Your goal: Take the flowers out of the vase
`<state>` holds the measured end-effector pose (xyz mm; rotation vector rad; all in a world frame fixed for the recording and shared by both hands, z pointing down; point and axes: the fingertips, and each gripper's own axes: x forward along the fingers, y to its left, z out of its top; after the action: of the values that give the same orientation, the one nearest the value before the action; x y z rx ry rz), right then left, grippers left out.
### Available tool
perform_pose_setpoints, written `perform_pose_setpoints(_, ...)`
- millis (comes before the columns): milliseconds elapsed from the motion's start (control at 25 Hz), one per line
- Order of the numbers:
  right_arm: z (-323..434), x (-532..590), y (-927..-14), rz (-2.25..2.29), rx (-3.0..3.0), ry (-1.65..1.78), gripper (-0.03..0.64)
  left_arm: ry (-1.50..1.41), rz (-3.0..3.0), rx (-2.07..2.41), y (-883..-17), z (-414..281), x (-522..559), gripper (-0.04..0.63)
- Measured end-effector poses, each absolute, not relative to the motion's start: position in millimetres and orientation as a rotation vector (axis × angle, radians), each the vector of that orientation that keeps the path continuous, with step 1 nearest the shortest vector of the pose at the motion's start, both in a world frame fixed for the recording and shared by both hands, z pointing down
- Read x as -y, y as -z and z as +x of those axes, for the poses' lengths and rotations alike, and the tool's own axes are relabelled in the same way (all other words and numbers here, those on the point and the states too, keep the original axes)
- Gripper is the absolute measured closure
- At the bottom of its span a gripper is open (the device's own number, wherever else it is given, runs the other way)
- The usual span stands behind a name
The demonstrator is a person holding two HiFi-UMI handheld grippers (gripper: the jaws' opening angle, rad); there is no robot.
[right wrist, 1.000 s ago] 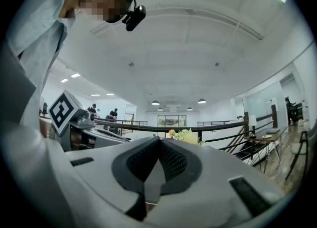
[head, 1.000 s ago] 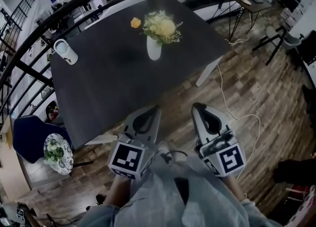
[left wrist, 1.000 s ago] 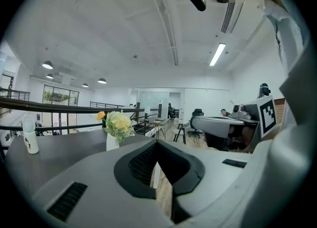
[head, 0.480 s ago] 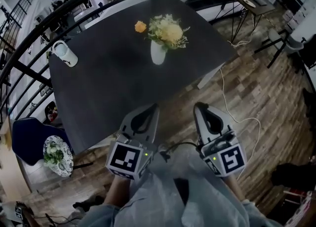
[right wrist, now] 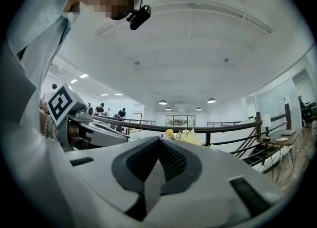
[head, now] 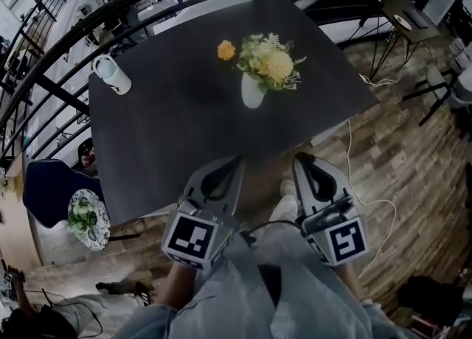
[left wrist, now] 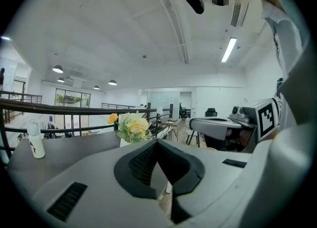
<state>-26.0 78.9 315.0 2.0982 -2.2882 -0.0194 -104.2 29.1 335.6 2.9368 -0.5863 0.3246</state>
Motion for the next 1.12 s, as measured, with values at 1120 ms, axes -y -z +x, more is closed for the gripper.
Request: perform_pose_setpoints(1120,135,47,-308,1.505,2.707,0.058,0.614,-0.287,2.647,1.325,-330,32,57,0.597)
